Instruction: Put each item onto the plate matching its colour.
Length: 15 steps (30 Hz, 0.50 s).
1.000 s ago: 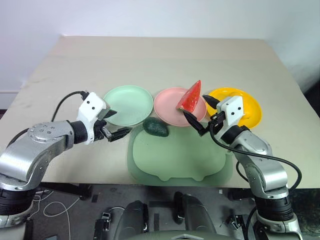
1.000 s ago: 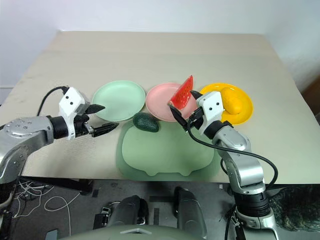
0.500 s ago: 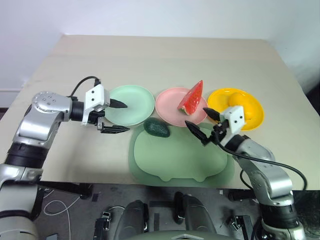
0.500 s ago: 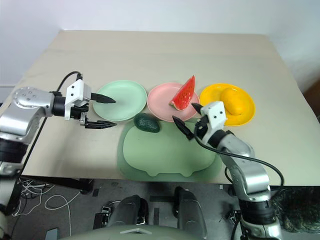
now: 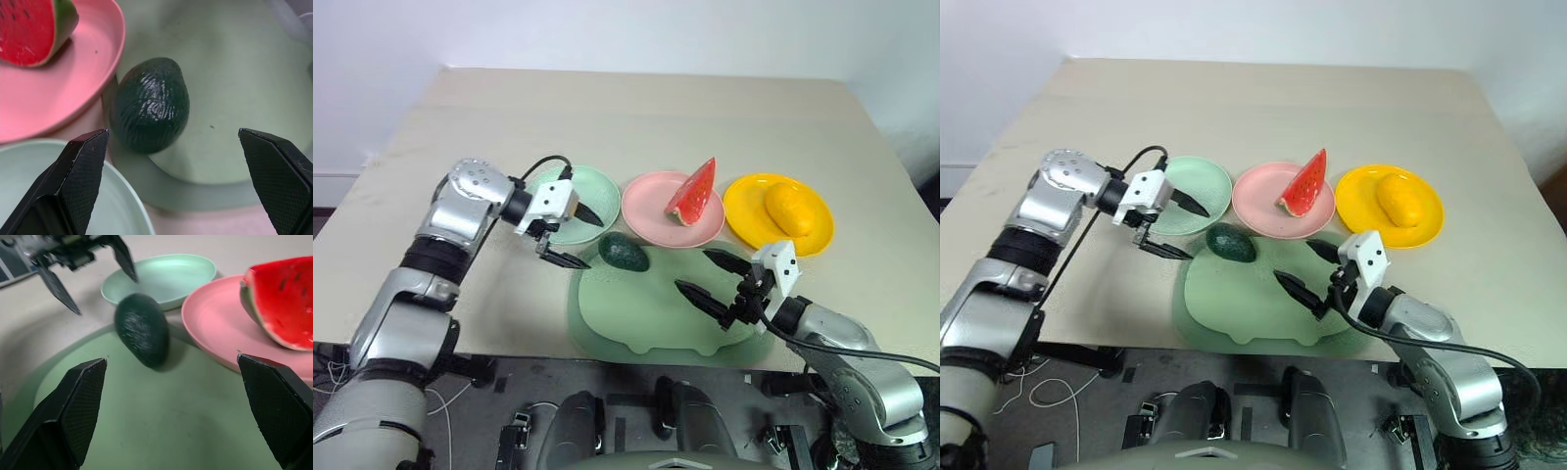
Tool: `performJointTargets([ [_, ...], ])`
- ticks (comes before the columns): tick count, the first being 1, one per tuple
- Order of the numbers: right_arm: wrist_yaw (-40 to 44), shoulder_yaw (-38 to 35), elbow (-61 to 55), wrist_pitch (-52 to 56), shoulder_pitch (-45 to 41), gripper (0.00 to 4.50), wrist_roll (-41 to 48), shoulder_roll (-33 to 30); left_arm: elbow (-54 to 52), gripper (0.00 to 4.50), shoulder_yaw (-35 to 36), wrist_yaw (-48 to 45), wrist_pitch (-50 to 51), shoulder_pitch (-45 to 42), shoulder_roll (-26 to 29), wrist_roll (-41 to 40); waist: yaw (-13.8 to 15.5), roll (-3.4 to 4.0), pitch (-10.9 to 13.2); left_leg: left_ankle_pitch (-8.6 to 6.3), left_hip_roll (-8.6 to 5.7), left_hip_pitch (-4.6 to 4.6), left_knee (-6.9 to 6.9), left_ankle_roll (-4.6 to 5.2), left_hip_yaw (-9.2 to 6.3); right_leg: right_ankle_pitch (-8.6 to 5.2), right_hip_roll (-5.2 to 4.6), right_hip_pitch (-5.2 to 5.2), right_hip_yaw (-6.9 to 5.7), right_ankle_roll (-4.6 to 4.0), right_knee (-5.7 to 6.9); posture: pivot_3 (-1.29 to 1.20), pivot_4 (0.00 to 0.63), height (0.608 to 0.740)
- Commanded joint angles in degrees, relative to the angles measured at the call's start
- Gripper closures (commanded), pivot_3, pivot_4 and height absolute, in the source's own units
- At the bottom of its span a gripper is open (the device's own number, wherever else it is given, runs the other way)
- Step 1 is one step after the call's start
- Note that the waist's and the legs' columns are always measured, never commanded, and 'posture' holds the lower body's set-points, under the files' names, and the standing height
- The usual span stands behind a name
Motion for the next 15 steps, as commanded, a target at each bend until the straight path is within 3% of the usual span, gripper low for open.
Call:
performJointTargets([
  [1, -1.67, 0.03, -3.24, 0.11, -0.89, 0.00, 0.61, 0.71, 3.46, 0.03, -0.74, -0.34, -4.24, -3.11, -1.72, 1.68, 0.00, 0.00, 0.00, 0.00, 0.00, 0.00, 0.00, 0.01, 0.00, 0.00, 0.00, 0.00, 0.00, 0.00, 0.00, 0.00, 0.150, 0.740],
  [15, -4.37, -0.75, -4.50, 0.66, -0.27, 0.00, 1.13, 0.54, 15.74, 0.03, -2.58, -0.34, -12.59, -8.35, -9.83, 7.43, 0.01, -0.02, 0.00, -0.02, 0.00, 0.00, 0.03, 0.03, -0.15, 0.00, -0.01, 0.01, 0.00, 0.00, 0.01, 0.00, 0.150, 0.740],
])
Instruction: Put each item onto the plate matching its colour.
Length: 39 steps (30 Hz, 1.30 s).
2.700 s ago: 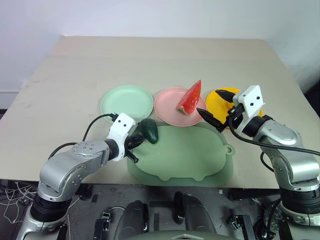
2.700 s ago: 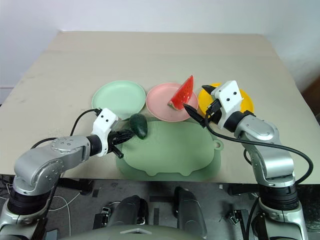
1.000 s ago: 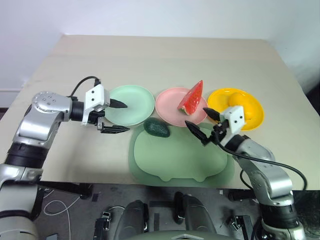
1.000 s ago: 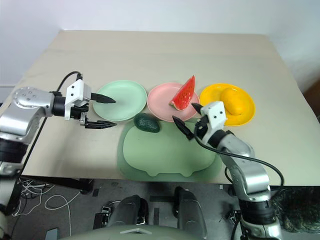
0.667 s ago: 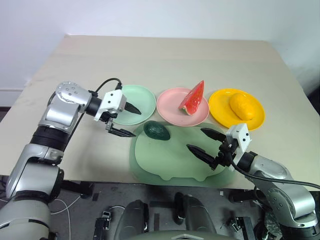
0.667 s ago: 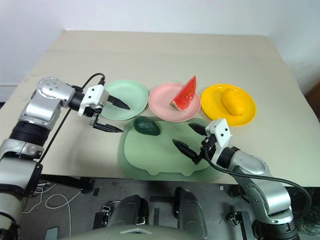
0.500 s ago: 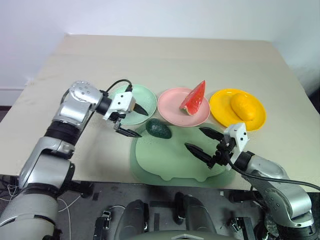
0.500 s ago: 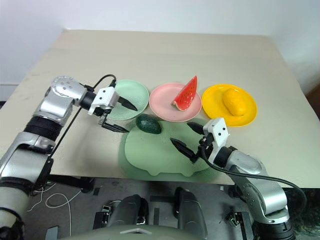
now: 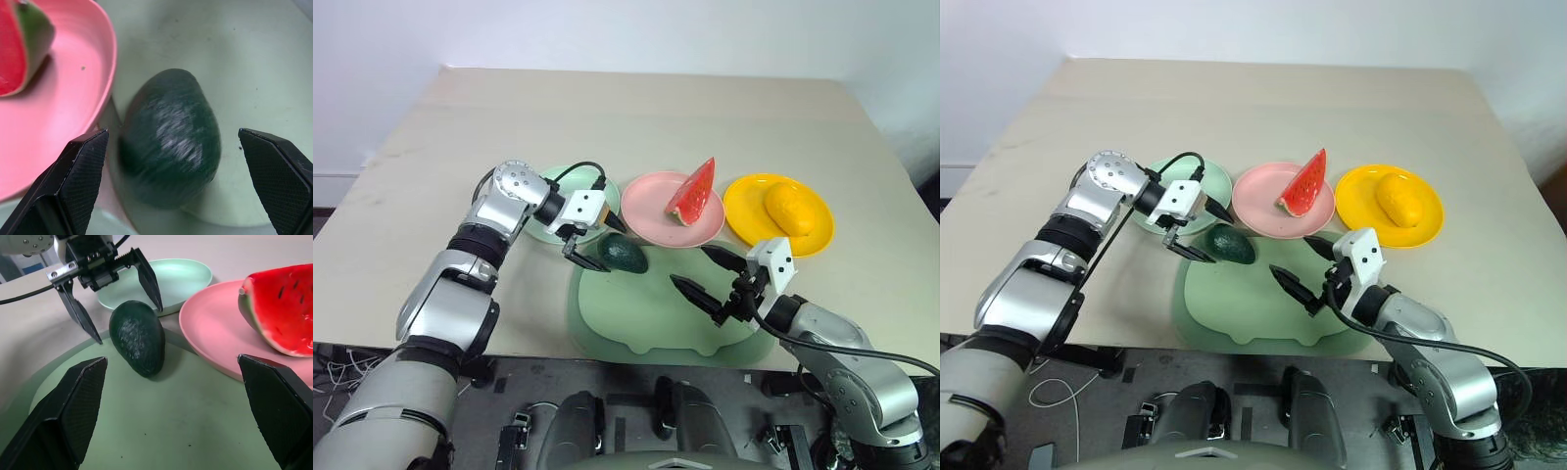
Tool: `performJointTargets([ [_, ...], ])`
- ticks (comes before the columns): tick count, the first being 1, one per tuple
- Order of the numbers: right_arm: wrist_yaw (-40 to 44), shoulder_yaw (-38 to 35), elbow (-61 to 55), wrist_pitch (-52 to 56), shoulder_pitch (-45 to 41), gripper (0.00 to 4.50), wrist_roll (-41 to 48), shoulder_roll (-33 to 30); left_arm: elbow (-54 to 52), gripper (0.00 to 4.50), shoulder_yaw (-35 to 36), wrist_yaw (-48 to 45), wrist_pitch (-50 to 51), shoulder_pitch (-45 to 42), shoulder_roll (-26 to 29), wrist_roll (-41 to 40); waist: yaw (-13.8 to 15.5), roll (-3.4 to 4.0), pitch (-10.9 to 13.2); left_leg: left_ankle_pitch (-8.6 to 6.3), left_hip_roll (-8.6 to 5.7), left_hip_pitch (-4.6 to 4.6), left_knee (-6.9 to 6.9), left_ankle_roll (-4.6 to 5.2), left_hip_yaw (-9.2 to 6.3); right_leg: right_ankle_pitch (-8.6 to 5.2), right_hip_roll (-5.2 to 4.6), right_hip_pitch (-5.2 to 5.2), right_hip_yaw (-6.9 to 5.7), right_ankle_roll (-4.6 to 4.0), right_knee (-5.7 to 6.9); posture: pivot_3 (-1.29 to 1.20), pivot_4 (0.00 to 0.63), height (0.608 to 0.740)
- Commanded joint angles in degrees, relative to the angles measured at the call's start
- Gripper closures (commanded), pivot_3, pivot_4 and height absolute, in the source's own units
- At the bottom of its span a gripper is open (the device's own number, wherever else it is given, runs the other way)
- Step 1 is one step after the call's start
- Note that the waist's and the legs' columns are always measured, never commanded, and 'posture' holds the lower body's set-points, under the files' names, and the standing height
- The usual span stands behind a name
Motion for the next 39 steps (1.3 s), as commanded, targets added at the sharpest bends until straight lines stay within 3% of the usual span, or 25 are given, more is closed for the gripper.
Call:
performJointTargets([
  [1, -0.46, -1.01, -2.80, -0.58, 0.17, 0.00, 0.71, 0.05, 1.01, 0.03, -0.20, -0.20, -2.50, -2.13, -0.67, 1.70, 0.00, 0.00, 0.00, 0.00, 0.00, 0.00, 0.00, 0.00, 0.00, 0.00, 0.00, 0.00, 0.00, 0.00, 0.00, 0.00, 0.150, 0.740],
  [3, -0.65, -1.06, -2.75, -0.66, 0.17, 0.00, 0.72, 0.07, 1.95, 0.21, -0.18, 0.27, -3.93, -2.22, -0.96, 3.26, 0.00, 0.00, 0.00, 0.00, 0.00, 0.00, 0.00, 0.00, -0.01, 0.00, 0.00, 0.00, 0.00, 0.00, 0.00, 0.00, 0.150, 0.740],
  [7, -0.92, -0.95, -2.63, -0.76, 0.06, 0.00, 0.59, 0.13, 3.16, 1.29, 0.86, 0.58, -3.27, -2.39, -1.78, 3.84, -0.01, -0.01, 0.00, 0.00, 0.00, 0.00, 0.00, 0.00, -0.02, 0.00, 0.00, 0.00, 0.00, 0.00, 0.00, 0.00, 0.150, 0.740],
  [9, -1.11, -0.85, -2.56, -0.69, -0.25, 0.00, 0.58, 0.16, 3.28, 1.48, 1.08, 0.98, -3.46, -2.25, -1.78, 4.20, -0.01, -0.01, 0.00, 0.00, 0.01, 0.00, 0.00, 0.01, -0.02, 0.00, 0.00, 0.01, 0.00, 0.00, 0.00, 0.00, 0.150, 0.740],
  [12, -1.26, -0.81, -2.39, -0.59, -0.82, 0.00, 0.65, 0.11, 2.72, 1.48, 2.12, 2.25, -3.09, -1.69, -1.80, 3.82, -0.01, -0.01, 0.00, 0.00, 0.01, 0.01, 0.01, 0.01, -0.03, 0.00, 0.00, 0.02, 0.00, 0.00, 0.00, 0.00, 0.150, 0.740],
  [17, -1.70, -0.97, -2.49, -0.32, -1.55, 0.00, 0.68, -0.06, -1.61, 1.48, 10.58, 7.56, 10.83, -1.95, -2.34, -3.47, -0.02, -0.03, 0.01, 0.00, 0.01, -0.01, 0.02, 0.01, -0.05, 0.01, 0.00, 0.01, -0.01, 0.01, 0.01, 0.00, 0.150, 0.740],
  [22, -1.98, -2.17, -2.90, -0.35, -0.72, 0.00, 0.99, -0.49, -7.56, 1.48, 14.96, 27.35, 18.29, 1.31, 2.37, 1.28, -0.26, -0.03, 0.01, 0.00, 0.03, 0.03, 0.00, 0.01, -0.06, 0.01, -0.01, 0.02, 0.00, 0.02, 0.04, 0.00, 0.150, 0.740],
  [26, -1.61, -2.18, -1.62, -0.37, -1.81, 0.00, 0.74, -0.82, -22.50, 1.48, 20.45, 37.67, 36.58, 7.90, 4.57, -1.25, -0.35, -0.01, 0.00, 0.00, 0.11, 0.08, -0.03, 0.00, -0.05, 0.01, 0.00, 0.01, 0.00, 0.02, 0.10, 0.00, 0.150, 0.740],
  [30, -0.28, -1.44, 0.74, -0.26, -4.52, 0.00, 0.45, -1.39, -30.25, 1.48, 20.55, 46.24, 46.85, 12.81, 5.28, 1.87, 0.10, -0.03, -0.01, 0.01, 0.09, 0.06, 0.05, -0.01, -0.06, 0.04, -0.03, 0.05, -0.01, 0.07, 0.11, 0.00, 0.150, 0.740],
  [34, 2.11, -0.99, 3.66, -0.62, -7.19, 0.00, 0.00, -2.30, -33.97, 0.10, 21.12, 49.56, 51.21, 14.81, 4.41, 0.49, 0.14, -0.06, -0.01, 0.00, 0.03, 0.07, 0.07, 0.00, -0.10, 0.05, -0.06, 0.12, -0.03, 0.08, 0.09, 0.00, 0.150, 0.740],
  [39, 4.91, -1.38, 7.62, -1.53, -9.95, 0.00, -0.44, -3.44, -39.03, 0.04, 22.02, 50.12, 54.46, 16.70, 5.20, -1.28, -0.09, -0.05, -0.01, 0.01, 0.02, 0.09, 0.05, -0.02, -0.08, 0.05, -0.04, 0.10, -0.04, 0.08, 0.10, 0.00, 0.150, 0.740],
])
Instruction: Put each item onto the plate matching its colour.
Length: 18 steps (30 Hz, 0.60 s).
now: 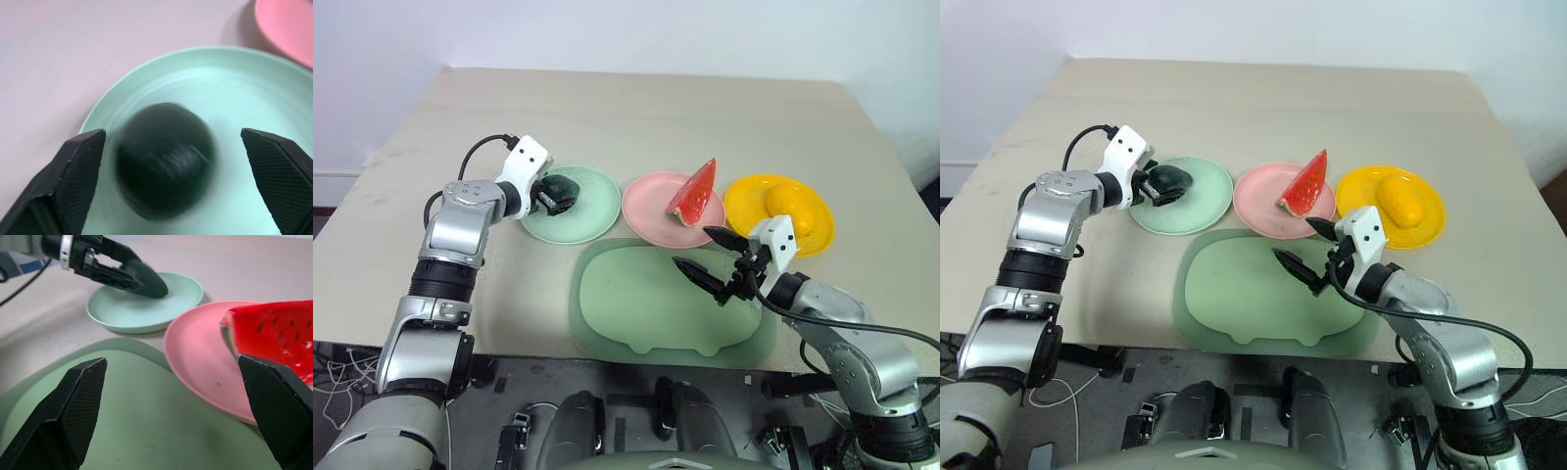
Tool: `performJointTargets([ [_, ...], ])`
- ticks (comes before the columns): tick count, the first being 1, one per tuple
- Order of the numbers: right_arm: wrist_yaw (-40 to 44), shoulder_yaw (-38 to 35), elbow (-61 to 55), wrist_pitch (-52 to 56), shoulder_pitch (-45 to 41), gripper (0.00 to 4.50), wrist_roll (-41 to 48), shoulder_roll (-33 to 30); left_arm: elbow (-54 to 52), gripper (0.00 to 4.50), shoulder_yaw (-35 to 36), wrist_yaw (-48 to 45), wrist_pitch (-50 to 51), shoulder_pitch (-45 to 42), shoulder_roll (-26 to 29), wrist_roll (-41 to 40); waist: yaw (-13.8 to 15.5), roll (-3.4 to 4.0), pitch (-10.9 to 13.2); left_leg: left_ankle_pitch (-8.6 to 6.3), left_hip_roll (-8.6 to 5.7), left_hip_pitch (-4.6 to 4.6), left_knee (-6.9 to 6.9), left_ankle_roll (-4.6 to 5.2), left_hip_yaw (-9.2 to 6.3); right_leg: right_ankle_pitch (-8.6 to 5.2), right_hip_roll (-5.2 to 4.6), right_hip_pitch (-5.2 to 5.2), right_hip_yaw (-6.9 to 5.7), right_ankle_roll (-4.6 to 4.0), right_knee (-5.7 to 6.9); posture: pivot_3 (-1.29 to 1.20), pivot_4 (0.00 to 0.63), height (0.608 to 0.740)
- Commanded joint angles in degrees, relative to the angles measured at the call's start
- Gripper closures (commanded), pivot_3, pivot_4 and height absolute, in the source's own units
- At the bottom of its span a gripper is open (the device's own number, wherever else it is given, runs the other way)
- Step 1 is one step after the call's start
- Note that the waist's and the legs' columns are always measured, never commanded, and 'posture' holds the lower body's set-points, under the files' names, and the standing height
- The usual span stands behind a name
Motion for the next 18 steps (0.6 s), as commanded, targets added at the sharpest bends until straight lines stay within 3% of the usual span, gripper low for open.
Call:
performJointTargets([
  [1, 2.07, -0.72, 1.15, -1.58, -1.64, 0.00, -0.29, -0.91, -6.20, 0.04, 3.53, 0.08, 1.81, 0.97, 1.56, -2.88, -0.05, 0.00, 0.00, 0.00, 0.00, 0.00, 0.00, 0.00, 0.00, 0.00, 0.00, 0.00, 0.00, 0.00, 0.00, 0.00, 0.150, 0.740],
  [8, 4.77, -1.22, 5.60, -3.28, -3.88, 0.00, -1.94, -2.08, -19.83, 0.04, 12.72, 2.78, -0.02, 9.14, 6.67, -6.62, -0.30, 0.01, 0.00, 0.01, 0.06, 0.04, -0.03, -0.01, 0.04, 0.00, 0.00, -0.03, 0.04, 0.00, 0.02, 0.00, 0.150, 0.740],
  [14, 9.03, -5.98, 14.03, -7.58, -5.20, 0.00, -2.95, -5.59, -36.88, 0.04, 19.46, -2.09, -1.77, 28.11, 12.50, -10.51, 0.25, 0.01, 0.00, 0.01, 0.14, 0.04, -0.01, -0.03, 0.09, 0.00, -0.06, -0.01, 0.06, -0.01, -0.01, 0.00, 0.150, 0.740],
  [18, 13.38, -7.47, 18.81, -9.27, -4.33, 0.00, -3.05, -8.33, -43.36, 0.04, 24.20, -2.82, -2.49, 41.40, 12.50, -12.63, 0.02, 0.03, -0.01, 0.00, 0.15, 0.10, -0.05, 0.00, 0.12, -0.01, -0.07, 0.00, 0.08, -0.02, -0.04, 0.00, 0.150, 0.740],
])
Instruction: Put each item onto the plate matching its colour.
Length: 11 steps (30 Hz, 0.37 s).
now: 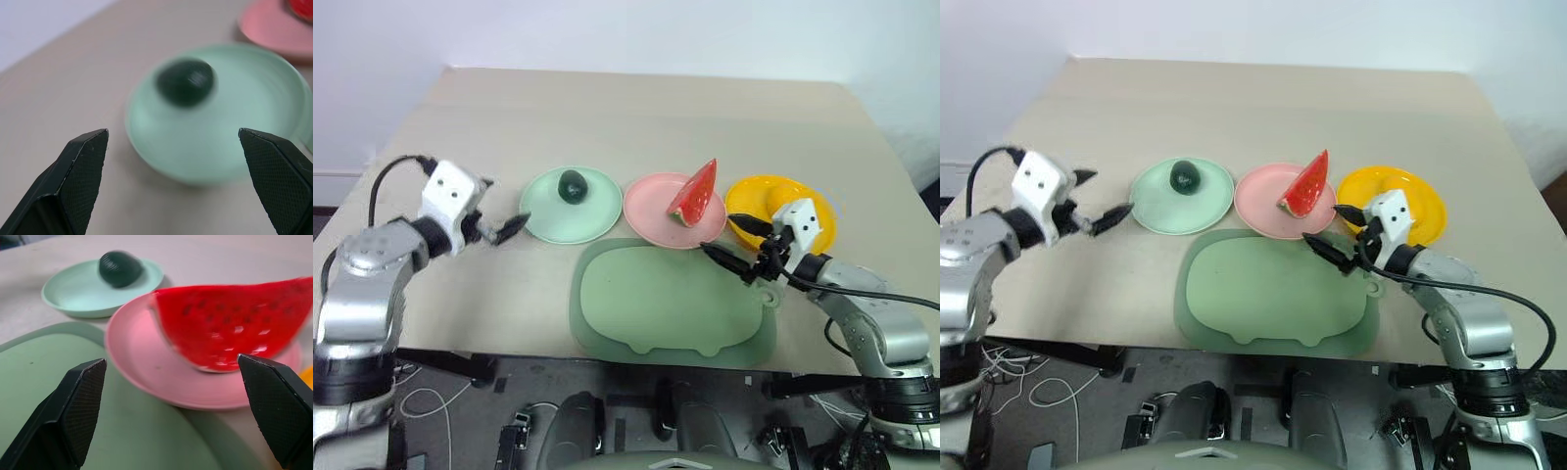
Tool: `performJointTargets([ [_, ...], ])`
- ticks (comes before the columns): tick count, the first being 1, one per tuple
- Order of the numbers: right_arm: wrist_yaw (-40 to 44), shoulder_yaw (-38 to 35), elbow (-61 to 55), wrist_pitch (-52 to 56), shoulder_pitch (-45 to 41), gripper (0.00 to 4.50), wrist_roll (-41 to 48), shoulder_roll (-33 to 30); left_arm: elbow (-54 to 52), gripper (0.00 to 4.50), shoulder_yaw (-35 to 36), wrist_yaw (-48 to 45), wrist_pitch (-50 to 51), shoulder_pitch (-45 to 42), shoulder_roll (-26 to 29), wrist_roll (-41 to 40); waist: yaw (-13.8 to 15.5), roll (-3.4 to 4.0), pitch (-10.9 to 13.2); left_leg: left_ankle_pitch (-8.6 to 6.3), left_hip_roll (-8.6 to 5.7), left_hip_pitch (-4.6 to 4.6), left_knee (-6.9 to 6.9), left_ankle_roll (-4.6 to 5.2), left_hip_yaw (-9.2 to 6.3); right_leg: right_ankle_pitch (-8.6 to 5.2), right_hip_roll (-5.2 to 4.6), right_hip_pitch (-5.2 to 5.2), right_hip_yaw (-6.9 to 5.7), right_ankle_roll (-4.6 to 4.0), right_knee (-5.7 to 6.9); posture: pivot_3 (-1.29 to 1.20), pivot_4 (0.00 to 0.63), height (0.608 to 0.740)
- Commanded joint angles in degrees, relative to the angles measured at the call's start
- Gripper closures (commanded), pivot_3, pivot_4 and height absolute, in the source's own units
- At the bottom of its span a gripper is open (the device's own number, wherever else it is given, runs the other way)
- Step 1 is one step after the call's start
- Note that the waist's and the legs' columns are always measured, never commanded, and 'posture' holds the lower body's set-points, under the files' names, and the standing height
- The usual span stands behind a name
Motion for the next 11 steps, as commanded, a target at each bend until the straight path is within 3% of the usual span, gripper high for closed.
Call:
performJointTargets([
  [1, 3.07, -2.52, 3.23, -3.15, 0.76, 0.00, -1.06, -2.03, -6.66, 0.04, 4.17, 0.74, -1.03, 6.75, -0.73, -1.82, 0.11, -0.01, 0.00, 0.00, 0.02, 0.00, -0.01, 0.00, -0.02, 0.00, 0.02, 0.01, -0.01, -0.01, 0.01, 0.00, 0.150, 0.740],
  [7, 4.91, -3.23, 7.91, -5.47, 0.35, 0.00, -2.84, -3.32, -11.00, 0.04, 3.84, 4.28, -3.96, 21.33, -6.35, -0.76, 0.00, 0.03, -0.02, 0.00, 0.03, 0.03, -0.01, 0.00, -0.01, -0.01, 0.04, 0.02, 0.00, -0.02, 0.00, 0.00, 0.150, 0.740],
  [11, 6.06, -2.07, 9.96, -6.09, -1.56, 0.00, -3.90, -3.45, -9.79, 0.04, 2.70, 5.55, -6.04, 24.00, -9.38, -1.70, -0.01, 0.03, -0.02, 0.00, 0.04, 0.04, -0.03, 0.00, 0.00, -0.02, 0.07, 0.02, 0.00, -0.03, 0.00, 0.00, 0.150, 0.740],
])
